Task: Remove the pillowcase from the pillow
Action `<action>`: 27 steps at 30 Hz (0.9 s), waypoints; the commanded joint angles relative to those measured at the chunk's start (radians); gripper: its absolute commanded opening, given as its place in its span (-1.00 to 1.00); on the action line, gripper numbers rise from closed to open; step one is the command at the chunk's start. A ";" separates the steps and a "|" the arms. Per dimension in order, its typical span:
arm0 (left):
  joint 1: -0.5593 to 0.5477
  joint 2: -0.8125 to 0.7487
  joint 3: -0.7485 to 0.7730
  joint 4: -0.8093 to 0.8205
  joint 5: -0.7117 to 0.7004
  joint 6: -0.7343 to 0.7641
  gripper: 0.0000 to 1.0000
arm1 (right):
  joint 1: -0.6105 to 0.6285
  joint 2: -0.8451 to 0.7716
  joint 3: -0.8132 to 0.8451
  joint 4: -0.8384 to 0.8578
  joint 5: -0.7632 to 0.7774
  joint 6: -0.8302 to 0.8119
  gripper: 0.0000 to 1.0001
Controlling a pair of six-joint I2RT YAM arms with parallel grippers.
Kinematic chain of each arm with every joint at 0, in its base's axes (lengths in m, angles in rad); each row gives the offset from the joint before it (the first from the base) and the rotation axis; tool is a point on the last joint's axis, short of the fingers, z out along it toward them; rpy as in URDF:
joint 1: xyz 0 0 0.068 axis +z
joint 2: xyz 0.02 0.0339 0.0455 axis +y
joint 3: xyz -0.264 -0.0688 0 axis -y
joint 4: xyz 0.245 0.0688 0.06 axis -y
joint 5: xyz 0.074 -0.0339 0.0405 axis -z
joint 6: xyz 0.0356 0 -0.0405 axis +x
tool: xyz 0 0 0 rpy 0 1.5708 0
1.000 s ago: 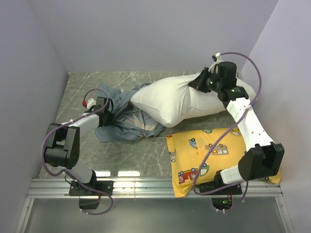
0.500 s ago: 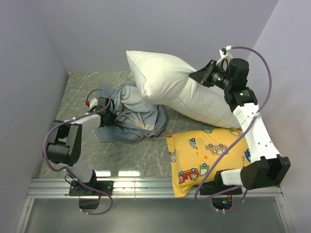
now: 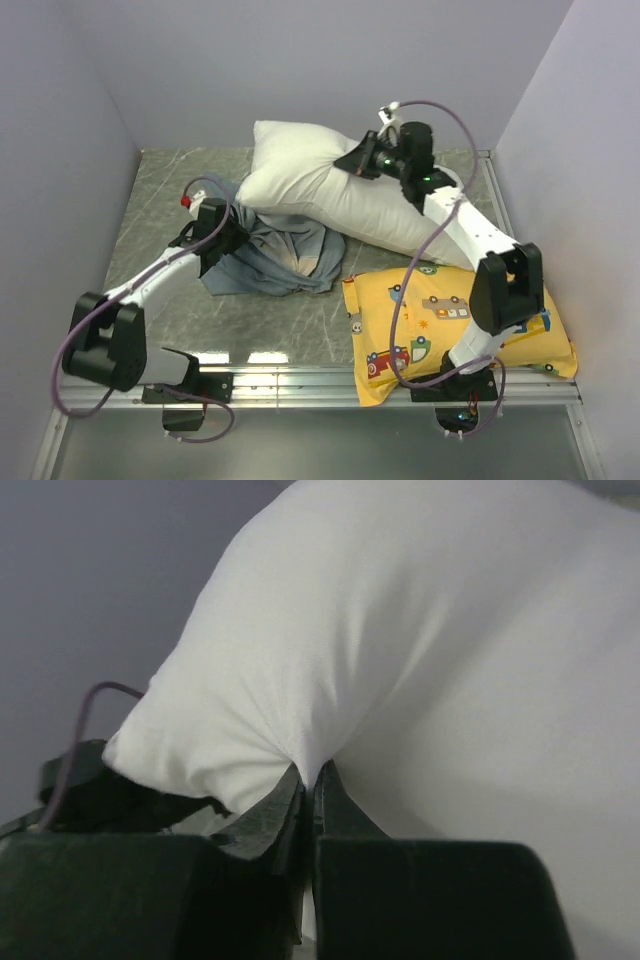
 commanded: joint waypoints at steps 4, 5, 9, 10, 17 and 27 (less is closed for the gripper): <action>-0.006 -0.240 0.045 -0.164 -0.065 0.044 -0.38 | 0.134 0.019 -0.013 0.223 0.029 -0.019 -1.00; -0.006 -0.299 0.053 -0.187 -0.082 0.049 -0.36 | 0.156 0.012 -0.039 0.232 0.036 -0.034 -1.00; -0.006 -0.396 0.100 -0.250 -0.133 0.102 -0.26 | 0.214 -0.024 -0.182 0.235 0.096 -0.094 -1.00; -0.006 -0.402 0.123 -0.260 -0.133 0.113 -0.24 | 0.225 -0.025 -0.197 0.226 0.123 -0.105 -1.00; -0.006 -0.386 0.186 -0.248 -0.047 0.198 0.06 | 0.233 -0.073 -0.268 0.148 0.186 -0.141 -0.77; -0.006 -0.381 0.211 -0.204 0.071 0.273 0.29 | 0.225 -0.280 -0.236 -0.075 0.329 -0.198 0.32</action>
